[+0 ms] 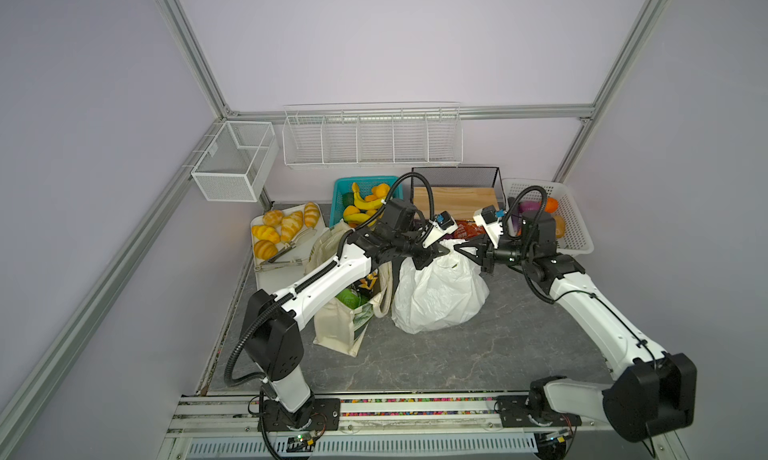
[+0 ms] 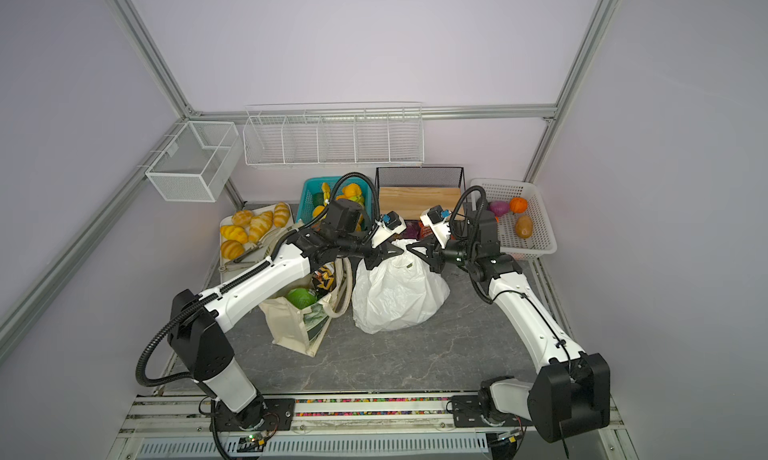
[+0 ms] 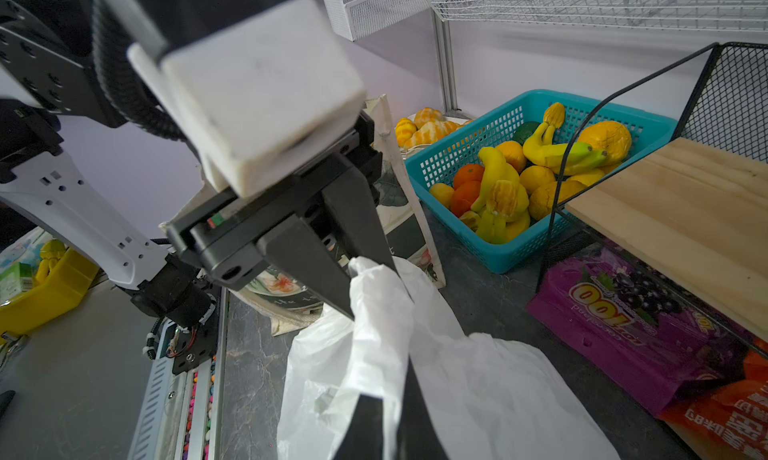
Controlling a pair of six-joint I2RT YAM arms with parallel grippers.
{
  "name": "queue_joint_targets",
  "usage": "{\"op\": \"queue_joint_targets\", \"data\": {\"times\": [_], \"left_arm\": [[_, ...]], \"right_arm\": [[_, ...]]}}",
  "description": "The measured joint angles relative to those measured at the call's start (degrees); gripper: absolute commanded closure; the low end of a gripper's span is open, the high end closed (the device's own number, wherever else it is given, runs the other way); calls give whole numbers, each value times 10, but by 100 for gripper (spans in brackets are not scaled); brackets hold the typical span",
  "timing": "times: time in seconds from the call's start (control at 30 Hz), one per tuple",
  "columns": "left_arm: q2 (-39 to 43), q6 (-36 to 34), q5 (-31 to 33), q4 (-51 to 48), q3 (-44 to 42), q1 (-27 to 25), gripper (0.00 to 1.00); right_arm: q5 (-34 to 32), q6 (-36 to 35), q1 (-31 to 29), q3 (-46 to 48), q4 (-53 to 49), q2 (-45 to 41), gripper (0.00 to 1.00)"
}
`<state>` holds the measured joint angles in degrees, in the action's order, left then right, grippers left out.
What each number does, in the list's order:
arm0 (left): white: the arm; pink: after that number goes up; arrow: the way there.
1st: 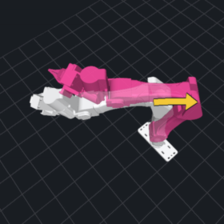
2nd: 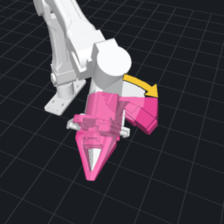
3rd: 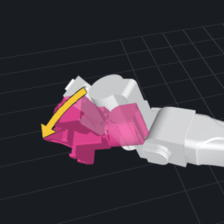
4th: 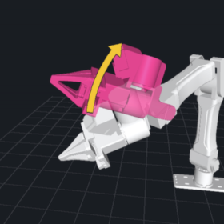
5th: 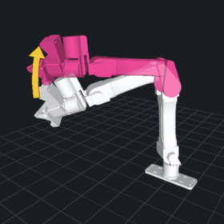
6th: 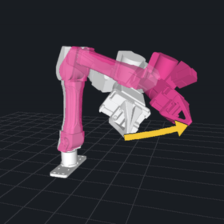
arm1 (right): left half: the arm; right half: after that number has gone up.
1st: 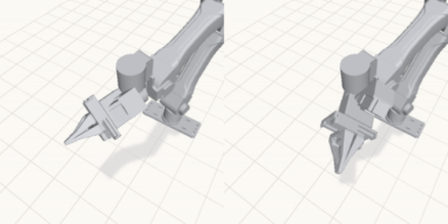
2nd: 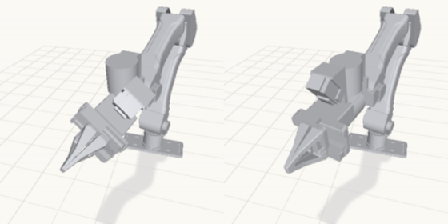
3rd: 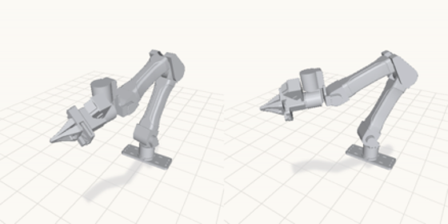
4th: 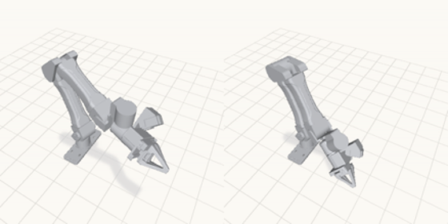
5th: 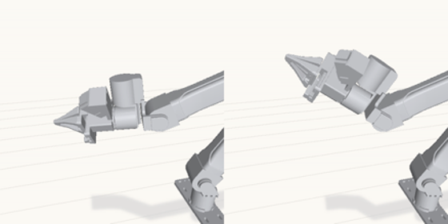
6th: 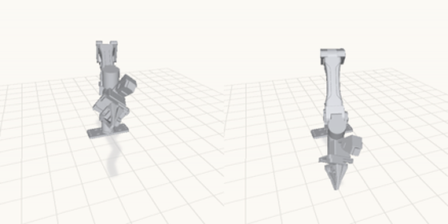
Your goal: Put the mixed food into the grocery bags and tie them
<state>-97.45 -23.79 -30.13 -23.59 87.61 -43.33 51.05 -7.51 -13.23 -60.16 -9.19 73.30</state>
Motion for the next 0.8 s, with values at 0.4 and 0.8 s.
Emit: {"op": "queue_joint_targets", "data": {"times": [0.4, 0.8], "left_arm": [[21, -46, -2, 10, -24, 1, 100], [23, -54, -25, 5, -24, 1, 100]], "right_arm": [[-44, -65, 0, 27, 1, -21, 27], [-66, -93, -16, 34, 7, 20, 39]]}}
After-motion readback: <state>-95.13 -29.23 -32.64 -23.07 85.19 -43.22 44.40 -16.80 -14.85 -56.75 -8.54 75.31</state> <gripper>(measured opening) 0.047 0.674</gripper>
